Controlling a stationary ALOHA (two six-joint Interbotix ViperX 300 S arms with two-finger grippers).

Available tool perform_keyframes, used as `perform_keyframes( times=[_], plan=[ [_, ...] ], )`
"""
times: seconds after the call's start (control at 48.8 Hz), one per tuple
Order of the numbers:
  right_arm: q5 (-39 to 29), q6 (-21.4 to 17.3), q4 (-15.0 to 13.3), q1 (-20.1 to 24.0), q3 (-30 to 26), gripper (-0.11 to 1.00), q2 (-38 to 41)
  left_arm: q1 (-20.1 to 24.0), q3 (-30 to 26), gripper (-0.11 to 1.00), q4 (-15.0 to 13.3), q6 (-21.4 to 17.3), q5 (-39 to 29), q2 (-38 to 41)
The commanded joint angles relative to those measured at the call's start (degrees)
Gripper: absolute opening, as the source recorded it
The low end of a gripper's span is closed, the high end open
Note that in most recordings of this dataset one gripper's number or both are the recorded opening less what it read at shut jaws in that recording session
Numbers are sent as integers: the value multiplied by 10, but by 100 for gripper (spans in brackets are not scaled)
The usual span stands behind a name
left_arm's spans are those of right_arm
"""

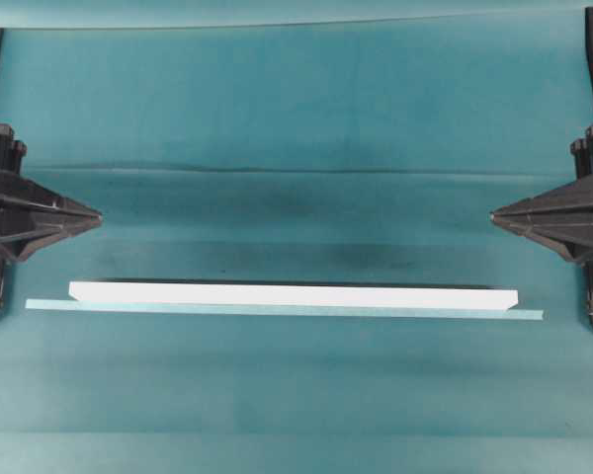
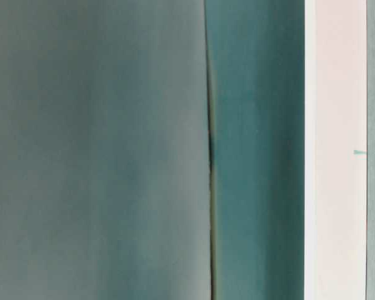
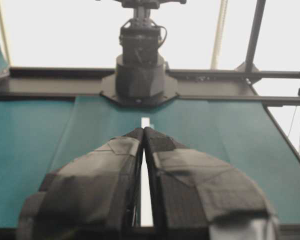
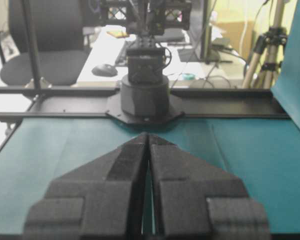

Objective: Lift a wooden board with both hands.
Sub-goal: 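Move both grippers down toward the two ends of the white board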

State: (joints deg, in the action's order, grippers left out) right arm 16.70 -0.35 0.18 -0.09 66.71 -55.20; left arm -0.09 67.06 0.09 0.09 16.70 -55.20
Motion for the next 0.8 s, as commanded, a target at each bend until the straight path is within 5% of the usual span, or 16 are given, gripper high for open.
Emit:
perform_keyframes(
  times=[0.0, 0.143, 0.492, 0.778],
  plan=[
    [2, -9, 8, -2, -8, 10, 14, 1, -35, 14, 3, 20, -21, 23],
    [-54, -33, 76, -3, -26, 0, 40, 3, -62, 1, 8, 32, -89, 31],
    [-225, -114, 78, -3, -124, 0, 119, -14, -148, -2, 8, 98, -245, 57],
    [-439, -120, 77, -2, -215, 0, 183, -21, -233, -2, 11, 108, -432, 139]
  ],
)
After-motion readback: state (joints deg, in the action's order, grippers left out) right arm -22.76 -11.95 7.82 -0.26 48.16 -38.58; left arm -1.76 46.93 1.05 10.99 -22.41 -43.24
